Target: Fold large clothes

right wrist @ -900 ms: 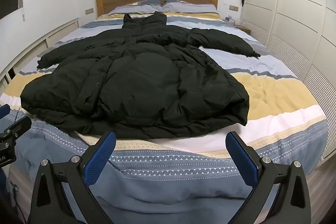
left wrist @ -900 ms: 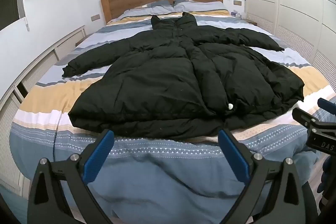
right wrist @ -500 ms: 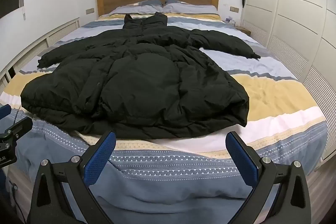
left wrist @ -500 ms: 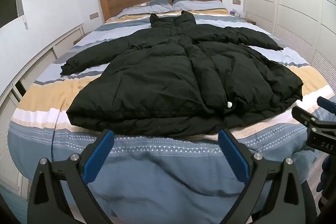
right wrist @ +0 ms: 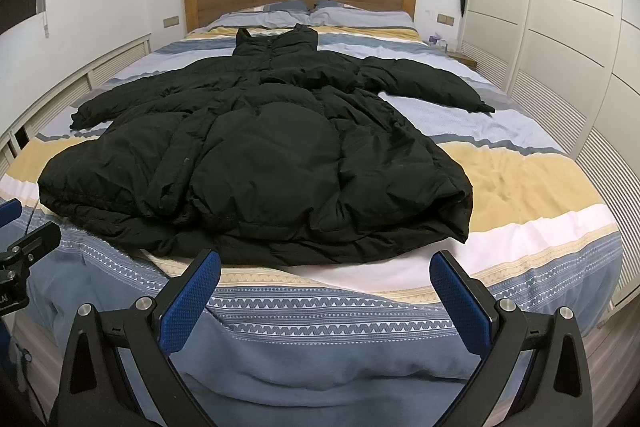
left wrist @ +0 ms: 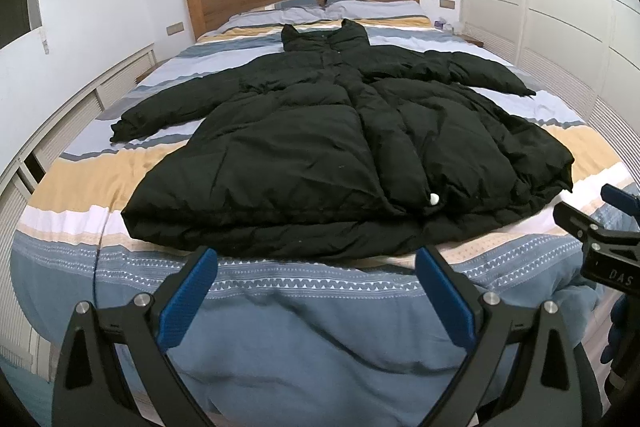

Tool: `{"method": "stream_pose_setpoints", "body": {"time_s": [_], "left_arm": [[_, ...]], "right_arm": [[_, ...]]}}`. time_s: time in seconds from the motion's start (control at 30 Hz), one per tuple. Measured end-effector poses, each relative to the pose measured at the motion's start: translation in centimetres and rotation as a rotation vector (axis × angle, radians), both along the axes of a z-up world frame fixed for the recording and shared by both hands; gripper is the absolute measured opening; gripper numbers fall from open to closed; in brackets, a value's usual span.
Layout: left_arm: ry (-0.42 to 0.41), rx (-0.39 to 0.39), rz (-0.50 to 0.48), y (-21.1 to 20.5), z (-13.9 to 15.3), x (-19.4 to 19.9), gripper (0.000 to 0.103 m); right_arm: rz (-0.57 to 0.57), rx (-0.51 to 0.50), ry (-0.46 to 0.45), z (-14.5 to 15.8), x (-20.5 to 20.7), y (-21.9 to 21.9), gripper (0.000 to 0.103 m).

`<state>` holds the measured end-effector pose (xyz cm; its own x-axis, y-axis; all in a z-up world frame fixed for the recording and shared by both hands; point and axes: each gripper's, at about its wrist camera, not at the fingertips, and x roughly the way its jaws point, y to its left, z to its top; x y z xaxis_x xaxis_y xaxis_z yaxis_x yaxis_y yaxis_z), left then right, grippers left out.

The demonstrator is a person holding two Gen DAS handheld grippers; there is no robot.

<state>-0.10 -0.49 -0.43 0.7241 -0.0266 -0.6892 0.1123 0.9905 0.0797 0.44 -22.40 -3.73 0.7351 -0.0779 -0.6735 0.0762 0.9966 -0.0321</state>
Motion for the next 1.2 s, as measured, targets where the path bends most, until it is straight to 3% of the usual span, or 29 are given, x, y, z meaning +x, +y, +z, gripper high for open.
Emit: {"method": "stream_pose_setpoints", "body": {"time_s": [0.23,0.37,0.73,0.9,1.03,1.2], "left_arm": [[0.018,-0.031,-0.022,0.2,-0.3,0.4,0.1],[-0.015,-0.017,-0.003,0.6,-0.1,0.3,0.1],[-0.005,-0.002,0.008,1.5,0.6,2.2,0.1],[-0.024,0.005,0.018,2.5,1.4,3.4,0.1],[-0.086,0.012,0.057,3.8,3.1,4.8,0.1],[-0.108,0.022,0.085,4.7,4.8,7.5,0.1]], "right_arm": [[0.005,-0.009,0.003,-0.2,0.2,0.0,0.102],[0.006,-0.012,0.001,-0.4,0.3,0.0,0.102],[-0.018,-0.015,-0.027,0.7,1.6,-1.8,0.102],[-0.031,-0.002,-0.039,1.6,3.3,-3.4,0.102],[-0.032,0.029,-0.032,2.5,5.5,-5.2,0.102],[-0.055,0.063,-0.034,3.8,9.8,-8.1,0.102]]}}
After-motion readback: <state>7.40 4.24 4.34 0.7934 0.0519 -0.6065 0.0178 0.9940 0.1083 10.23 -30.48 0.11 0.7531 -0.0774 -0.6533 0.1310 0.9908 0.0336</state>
